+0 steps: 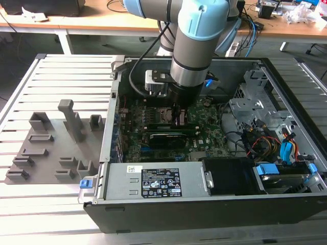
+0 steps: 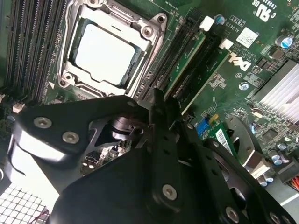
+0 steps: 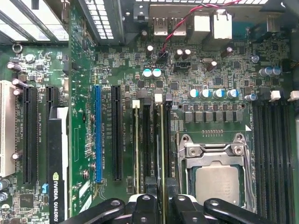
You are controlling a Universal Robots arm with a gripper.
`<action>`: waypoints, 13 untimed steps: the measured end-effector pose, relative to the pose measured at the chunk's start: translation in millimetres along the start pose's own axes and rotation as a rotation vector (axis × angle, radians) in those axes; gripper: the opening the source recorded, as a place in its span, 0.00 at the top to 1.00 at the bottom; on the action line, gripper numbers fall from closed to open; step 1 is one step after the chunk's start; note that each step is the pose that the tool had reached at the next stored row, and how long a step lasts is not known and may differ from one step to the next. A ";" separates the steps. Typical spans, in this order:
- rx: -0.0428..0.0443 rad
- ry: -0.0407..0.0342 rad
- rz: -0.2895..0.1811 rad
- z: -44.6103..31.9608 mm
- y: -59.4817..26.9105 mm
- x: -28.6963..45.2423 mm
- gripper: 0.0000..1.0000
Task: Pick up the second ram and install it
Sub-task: 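Insert the second ram into the second slot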
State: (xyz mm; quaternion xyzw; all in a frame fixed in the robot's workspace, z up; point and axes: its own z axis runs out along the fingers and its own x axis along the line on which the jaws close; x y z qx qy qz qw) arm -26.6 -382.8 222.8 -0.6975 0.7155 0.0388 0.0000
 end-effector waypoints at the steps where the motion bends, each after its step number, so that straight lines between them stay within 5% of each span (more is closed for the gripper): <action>1: 0.0001 0.0001 0.000 -6.3 0.4 -0.3 0.79; 4: 0.0003 0.0033 0.000 -24.4 1.4 -1.8 0.79; 7: 0.0003 0.0049 0.000 -53.4 3.1 -5.6 0.87; 13: 0.0003 0.0046 0.000 -56.0 3.3 -5.7 0.89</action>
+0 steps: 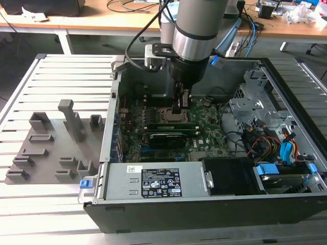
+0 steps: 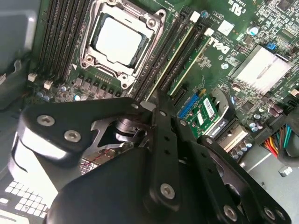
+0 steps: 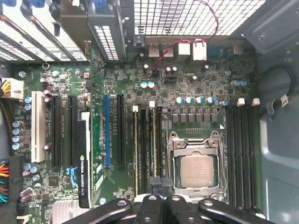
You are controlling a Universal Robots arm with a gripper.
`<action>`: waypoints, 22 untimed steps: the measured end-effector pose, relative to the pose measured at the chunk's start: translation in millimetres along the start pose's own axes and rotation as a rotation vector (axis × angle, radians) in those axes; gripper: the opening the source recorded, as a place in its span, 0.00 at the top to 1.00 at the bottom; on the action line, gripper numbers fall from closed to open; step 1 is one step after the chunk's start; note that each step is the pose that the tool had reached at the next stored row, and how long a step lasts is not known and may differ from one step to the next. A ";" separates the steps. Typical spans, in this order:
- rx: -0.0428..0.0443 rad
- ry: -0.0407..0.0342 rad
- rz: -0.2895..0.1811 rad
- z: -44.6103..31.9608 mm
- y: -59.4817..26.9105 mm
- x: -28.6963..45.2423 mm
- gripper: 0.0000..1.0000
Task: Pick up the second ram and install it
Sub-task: 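Insert the second ram into the second slot, then press down the second ram until it locks into place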
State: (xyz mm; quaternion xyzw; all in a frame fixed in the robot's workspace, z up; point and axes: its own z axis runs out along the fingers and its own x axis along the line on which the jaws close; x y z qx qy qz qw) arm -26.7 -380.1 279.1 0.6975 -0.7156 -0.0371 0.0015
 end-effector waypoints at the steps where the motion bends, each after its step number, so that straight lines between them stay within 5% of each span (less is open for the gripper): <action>1: 0.0000 -0.0001 0.000 0.0 0.0 0.0 0.89; 4: 0.0000 -0.0002 0.000 0.0 -0.1 0.0 0.89; 5: -0.0107 0.0002 0.001 2.5 -15.4 -0.2 0.89; 6: -0.0137 0.0006 0.001 4.2 -21.0 -0.3 0.89; 14: -0.0169 0.0012 -0.005 25.9 -47.6 -2.5 0.89; 19: -0.0177 0.0036 -0.013 48.6 -50.9 -1.7 0.89; 22: -0.0162 0.0004 -0.013 47.1 -50.8 -2.1 0.89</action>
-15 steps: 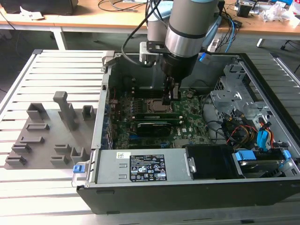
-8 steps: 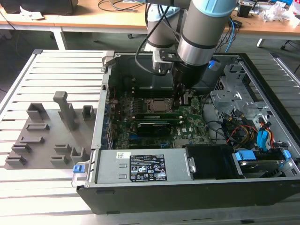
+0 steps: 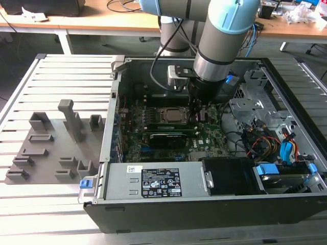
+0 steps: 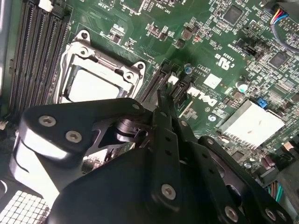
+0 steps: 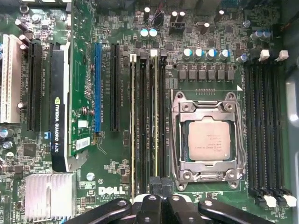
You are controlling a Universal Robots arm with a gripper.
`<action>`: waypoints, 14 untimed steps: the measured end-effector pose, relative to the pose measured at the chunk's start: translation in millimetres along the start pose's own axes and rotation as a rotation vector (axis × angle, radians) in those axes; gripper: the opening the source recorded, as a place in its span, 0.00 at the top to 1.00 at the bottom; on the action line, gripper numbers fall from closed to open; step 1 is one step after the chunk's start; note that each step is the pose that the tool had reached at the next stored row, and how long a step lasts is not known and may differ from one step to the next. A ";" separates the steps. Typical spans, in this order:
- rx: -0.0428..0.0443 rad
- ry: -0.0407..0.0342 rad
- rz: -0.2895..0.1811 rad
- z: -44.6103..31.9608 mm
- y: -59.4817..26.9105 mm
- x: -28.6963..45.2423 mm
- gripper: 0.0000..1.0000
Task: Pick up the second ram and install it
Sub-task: 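Press down the second ram until it locks into place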
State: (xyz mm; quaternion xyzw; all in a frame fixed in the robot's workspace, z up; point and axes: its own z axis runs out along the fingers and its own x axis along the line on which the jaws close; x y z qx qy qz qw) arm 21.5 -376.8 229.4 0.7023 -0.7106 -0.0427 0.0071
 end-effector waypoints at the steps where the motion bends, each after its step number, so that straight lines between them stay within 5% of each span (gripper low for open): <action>1: 0.0013 -0.0010 0.000 -2.5 0.3 -0.3 0.89; 5: 0.0116 0.0011 -0.001 -5.9 15.2 0.3 0.89; 8: 0.0149 0.0008 -0.001 -4.1 39.4 1.4 0.89; 10: 0.0168 0.0010 -0.001 -2.3 63.0 2.4 0.89; 14: 0.0193 0.0009 -0.001 2.0 85.9 3.1 0.89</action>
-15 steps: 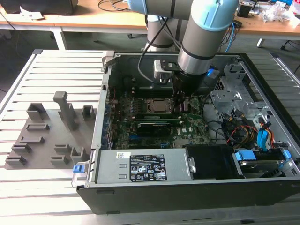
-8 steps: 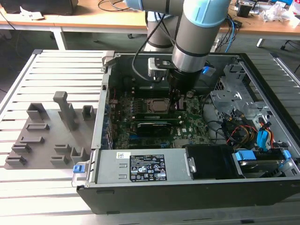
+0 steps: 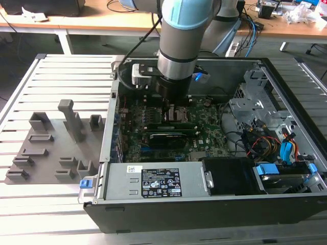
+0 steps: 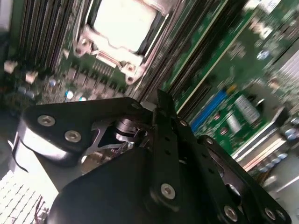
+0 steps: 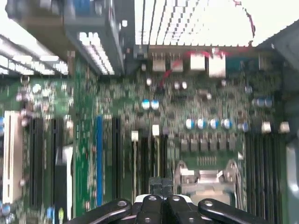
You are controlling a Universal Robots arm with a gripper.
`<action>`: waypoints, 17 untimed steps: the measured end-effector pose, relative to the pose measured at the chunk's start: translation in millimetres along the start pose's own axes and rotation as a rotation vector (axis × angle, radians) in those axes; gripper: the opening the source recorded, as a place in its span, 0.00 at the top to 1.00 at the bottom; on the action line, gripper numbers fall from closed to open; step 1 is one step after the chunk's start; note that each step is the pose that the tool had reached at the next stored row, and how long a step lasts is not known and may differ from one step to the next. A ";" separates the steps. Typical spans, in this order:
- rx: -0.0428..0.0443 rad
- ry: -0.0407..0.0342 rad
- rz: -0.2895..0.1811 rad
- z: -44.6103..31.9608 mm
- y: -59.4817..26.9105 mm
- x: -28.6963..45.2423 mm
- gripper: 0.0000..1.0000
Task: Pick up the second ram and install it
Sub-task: 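Press down the second ram until it locks into place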
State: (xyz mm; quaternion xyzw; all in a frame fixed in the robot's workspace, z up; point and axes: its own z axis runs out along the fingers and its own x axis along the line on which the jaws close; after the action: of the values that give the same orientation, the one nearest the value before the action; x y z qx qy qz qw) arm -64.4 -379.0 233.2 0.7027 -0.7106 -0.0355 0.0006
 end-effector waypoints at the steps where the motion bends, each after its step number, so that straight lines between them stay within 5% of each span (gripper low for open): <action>1: 0.0002 0.0002 0.000 2.0 6.0 0.2 0.89; 5: 0.0001 -0.0013 0.000 6.9 6.8 0.4 0.89; 8: 0.0008 -0.0024 0.000 -0.3 4.4 -0.1 0.89; 9: -0.0008 -0.0021 0.000 -5.2 0.0 -0.4 0.89; 10: -0.0162 -0.0016 0.001 -6.3 -18.7 -0.5 0.89; 12: -0.0317 -0.0014 0.002 -7.2 -36.2 -0.8 0.89; 17: -0.0325 -0.0011 0.002 -31.9 -37.4 -2.8 0.89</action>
State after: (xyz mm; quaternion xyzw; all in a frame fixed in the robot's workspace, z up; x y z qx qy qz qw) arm -25.4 -378.2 263.3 0.7020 -0.7105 -0.0475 0.0116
